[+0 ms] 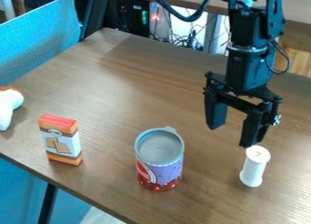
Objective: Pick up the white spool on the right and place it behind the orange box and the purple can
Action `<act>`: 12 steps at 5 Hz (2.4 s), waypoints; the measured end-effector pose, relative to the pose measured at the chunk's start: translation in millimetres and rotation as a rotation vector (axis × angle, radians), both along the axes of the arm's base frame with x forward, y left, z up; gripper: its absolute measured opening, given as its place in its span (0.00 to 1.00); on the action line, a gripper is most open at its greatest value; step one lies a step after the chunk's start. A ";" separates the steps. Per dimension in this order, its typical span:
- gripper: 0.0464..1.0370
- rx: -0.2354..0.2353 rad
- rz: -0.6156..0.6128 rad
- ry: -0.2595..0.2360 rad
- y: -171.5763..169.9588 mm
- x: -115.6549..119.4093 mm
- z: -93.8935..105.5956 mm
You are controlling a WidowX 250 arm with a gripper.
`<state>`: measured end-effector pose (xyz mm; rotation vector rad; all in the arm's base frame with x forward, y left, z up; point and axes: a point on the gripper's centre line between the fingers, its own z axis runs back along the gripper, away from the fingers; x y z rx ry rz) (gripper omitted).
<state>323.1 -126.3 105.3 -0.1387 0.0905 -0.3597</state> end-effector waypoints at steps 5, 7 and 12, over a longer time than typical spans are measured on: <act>0.96 0.080 -0.109 -0.057 -22.2 -5.0 -23.4; 0.96 0.121 -0.131 -0.090 -29.2 -0.4 -17.4; 0.96 0.231 -0.094 -0.015 -34.8 16.7 -39.5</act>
